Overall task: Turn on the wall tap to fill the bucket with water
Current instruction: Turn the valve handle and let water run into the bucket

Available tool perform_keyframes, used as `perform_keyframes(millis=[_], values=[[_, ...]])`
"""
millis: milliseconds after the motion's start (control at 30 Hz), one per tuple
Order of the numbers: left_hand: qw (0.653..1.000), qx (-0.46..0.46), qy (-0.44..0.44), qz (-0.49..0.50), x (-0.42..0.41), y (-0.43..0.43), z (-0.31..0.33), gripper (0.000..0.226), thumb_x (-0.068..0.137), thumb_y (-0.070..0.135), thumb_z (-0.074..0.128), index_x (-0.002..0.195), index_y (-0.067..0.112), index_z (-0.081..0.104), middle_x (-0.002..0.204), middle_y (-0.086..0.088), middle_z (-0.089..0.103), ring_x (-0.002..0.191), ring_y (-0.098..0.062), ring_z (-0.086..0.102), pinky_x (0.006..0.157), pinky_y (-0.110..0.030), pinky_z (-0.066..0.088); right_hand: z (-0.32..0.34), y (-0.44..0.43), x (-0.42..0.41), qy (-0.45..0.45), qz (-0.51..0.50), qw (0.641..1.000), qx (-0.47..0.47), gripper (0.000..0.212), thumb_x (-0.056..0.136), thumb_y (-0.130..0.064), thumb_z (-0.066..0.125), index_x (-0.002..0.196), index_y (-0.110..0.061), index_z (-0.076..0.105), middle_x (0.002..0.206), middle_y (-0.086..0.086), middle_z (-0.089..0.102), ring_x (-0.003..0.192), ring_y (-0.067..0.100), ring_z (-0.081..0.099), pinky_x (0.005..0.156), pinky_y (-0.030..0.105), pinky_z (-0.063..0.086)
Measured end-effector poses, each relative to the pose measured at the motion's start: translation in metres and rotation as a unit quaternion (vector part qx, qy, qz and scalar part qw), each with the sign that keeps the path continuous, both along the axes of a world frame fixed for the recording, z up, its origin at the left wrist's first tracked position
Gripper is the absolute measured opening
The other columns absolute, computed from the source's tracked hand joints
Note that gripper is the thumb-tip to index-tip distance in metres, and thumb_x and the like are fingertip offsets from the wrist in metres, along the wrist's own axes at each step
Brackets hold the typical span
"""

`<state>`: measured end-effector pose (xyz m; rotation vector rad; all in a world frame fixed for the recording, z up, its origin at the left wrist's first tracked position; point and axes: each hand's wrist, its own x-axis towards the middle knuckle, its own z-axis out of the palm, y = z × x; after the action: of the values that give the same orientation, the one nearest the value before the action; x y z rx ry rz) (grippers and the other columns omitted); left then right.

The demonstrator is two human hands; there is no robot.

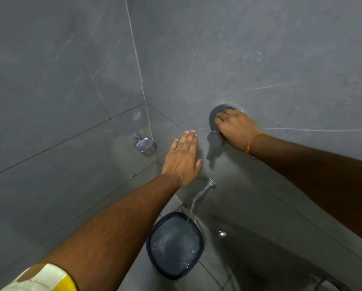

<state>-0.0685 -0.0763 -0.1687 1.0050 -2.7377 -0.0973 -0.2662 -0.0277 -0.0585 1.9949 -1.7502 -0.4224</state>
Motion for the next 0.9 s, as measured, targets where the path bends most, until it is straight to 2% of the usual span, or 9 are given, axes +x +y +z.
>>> perform_keyframes(millis=[133, 300, 400, 533, 633, 733, 900], values=[[1.0, -0.008, -0.003, -0.003, 0.004, -0.004, -0.002, 0.082, 0.103, 0.046, 0.041, 0.163, 0.008, 0.003, 0.174, -0.014, 0.003, 0.16, -0.026, 0.0, 0.126, -0.045, 0.0, 0.005, -0.006, 0.001, 0.054, 0.002, 0.998, 0.022, 0.029, 0.097, -0.009, 0.041, 0.119, -0.004, 0.06, 0.12, 0.018, 0.067, 0.114, 0.038, 0.059, 0.103, 0.046, 0.046], [1.0, -0.006, -0.01, 0.0, 0.013, -0.009, -0.007, 0.083, 0.102, 0.047, 0.041, 0.163, 0.008, 0.002, 0.174, -0.014, 0.003, 0.16, -0.026, 0.0, 0.125, -0.044, -0.002, 0.012, -0.007, 0.002, 0.136, 0.033, 0.99, 0.035, 0.029, 0.093, -0.007, 0.04, 0.108, -0.008, 0.065, 0.109, 0.012, 0.073, 0.106, 0.033, 0.063, 0.096, 0.042, 0.051], [1.0, -0.009, -0.016, 0.004, 0.018, -0.01, -0.011, 0.082, 0.102, 0.047, 0.041, 0.163, 0.008, 0.003, 0.174, -0.015, 0.004, 0.16, -0.027, 0.001, 0.124, -0.044, -0.003, 0.012, -0.009, 0.0, 0.136, 0.034, 0.989, 0.051, 0.028, 0.095, -0.005, 0.039, 0.109, -0.006, 0.063, 0.111, 0.016, 0.07, 0.109, 0.037, 0.059, 0.096, 0.045, 0.049], [0.999, -0.016, -0.031, 0.0, 0.021, -0.01, -0.015, 0.082, 0.103, 0.048, 0.041, 0.163, 0.008, 0.002, 0.174, -0.014, 0.003, 0.16, -0.026, 0.0, 0.124, -0.044, -0.004, 0.014, -0.008, -0.005, 0.141, 0.059, 0.988, 0.027, 0.025, 0.093, -0.009, 0.045, 0.103, -0.008, 0.068, 0.103, 0.011, 0.072, 0.104, 0.033, 0.064, 0.084, 0.041, 0.05], [0.999, -0.019, -0.036, -0.001, 0.021, -0.009, -0.016, 0.082, 0.103, 0.048, 0.04, 0.163, 0.008, 0.001, 0.174, -0.014, 0.003, 0.16, -0.026, 0.001, 0.124, -0.044, -0.004, 0.012, -0.007, -0.007, 0.15, 0.07, 0.986, 0.021, 0.026, 0.094, -0.009, 0.043, 0.103, -0.008, 0.067, 0.102, 0.011, 0.072, 0.103, 0.033, 0.064, 0.082, 0.04, 0.05], [0.999, -0.025, -0.037, -0.005, 0.02, -0.008, -0.015, 0.082, 0.103, 0.048, 0.04, 0.163, 0.008, 0.002, 0.174, -0.014, 0.003, 0.16, -0.026, 0.001, 0.124, -0.044, -0.004, 0.007, -0.009, -0.012, 0.142, 0.092, 0.986, -0.005, 0.031, 0.098, -0.008, 0.037, 0.112, -0.004, 0.064, 0.112, 0.016, 0.069, 0.112, 0.036, 0.06, 0.089, 0.043, 0.05], [0.999, -0.028, -0.04, -0.009, 0.02, -0.005, -0.012, 0.083, 0.103, 0.048, 0.04, 0.164, 0.008, 0.001, 0.174, -0.014, 0.002, 0.16, -0.026, 0.001, 0.124, -0.044, -0.004, 0.007, -0.007, -0.019, 0.158, 0.117, 0.98, -0.043, 0.058, 0.099, -0.013, 0.017, 0.143, 0.003, 0.051, 0.15, 0.022, 0.054, 0.142, 0.04, 0.046, 0.112, 0.046, 0.044]])
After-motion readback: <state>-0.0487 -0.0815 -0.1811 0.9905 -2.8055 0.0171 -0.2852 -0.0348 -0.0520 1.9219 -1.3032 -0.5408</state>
